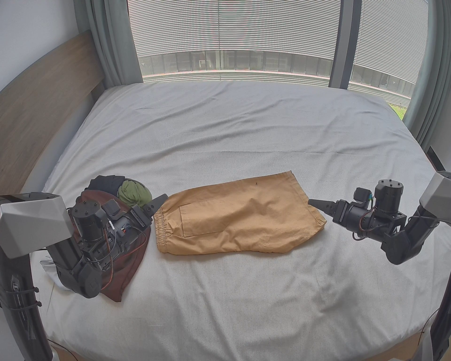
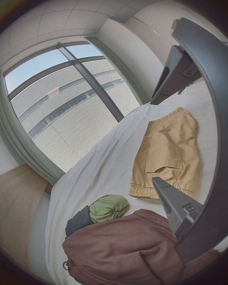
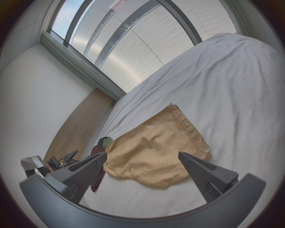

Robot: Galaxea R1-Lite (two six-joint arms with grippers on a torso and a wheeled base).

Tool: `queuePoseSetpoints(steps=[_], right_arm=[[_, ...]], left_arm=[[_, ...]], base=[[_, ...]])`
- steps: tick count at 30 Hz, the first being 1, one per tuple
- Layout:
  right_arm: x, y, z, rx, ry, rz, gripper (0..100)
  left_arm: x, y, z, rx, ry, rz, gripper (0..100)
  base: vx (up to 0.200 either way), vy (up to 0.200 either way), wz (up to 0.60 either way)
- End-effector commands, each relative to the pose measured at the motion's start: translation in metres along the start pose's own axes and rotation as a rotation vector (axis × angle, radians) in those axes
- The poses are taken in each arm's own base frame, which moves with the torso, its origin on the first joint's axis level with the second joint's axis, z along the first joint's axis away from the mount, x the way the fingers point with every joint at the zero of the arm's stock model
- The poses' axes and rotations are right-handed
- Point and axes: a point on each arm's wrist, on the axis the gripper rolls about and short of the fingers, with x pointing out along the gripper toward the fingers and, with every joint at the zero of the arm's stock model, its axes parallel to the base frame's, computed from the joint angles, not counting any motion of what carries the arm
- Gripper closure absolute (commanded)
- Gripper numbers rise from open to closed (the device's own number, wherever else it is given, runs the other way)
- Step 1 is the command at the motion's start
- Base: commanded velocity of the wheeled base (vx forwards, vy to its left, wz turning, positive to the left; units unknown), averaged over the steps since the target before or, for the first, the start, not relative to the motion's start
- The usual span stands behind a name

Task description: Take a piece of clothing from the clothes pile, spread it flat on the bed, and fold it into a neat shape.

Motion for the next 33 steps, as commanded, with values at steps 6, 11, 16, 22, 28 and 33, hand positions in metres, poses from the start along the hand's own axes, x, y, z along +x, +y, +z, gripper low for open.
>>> queuePoseSetpoints(steps=[6,11,16,22,28,33], right_arm=[[-0.007,-0.018,-0.037,0.066,0.093,-0.014,0],[-0.005,-0.023,-0.044,0.075,0.106,-0.026,0],[0.002,-0.030,-0.053,0.090,0.132,-0.036,0],[0.018,-0.043,-0.067,0.102,0.151,-0.075,0],[0.039,-0.052,-0.087,0.117,0.174,-0.113,0],[0.058,-0.058,-0.098,0.123,0.139,-0.089,0]], left_arm=[[-0.013,-0.003,-0.003,0.065,0.035,0.002,0],[-0.015,-0.002,-0.005,0.071,0.047,0.006,0],[-0.015,0.002,-0.010,0.087,0.072,0.010,0],[-0.015,0.005,-0.011,0.089,0.076,0.017,0],[-0.014,0.006,-0.012,0.088,0.078,0.021,0],[-0.014,0.006,-0.012,0.088,0.078,0.021,0]], base=[[0.000,0.000,0.00],[0.000,0.000,0.00],[0.000,0.000,0.00],[0.000,0.000,0.00],[0.000,0.000,0.00],[0.000,0.000,0.00]])
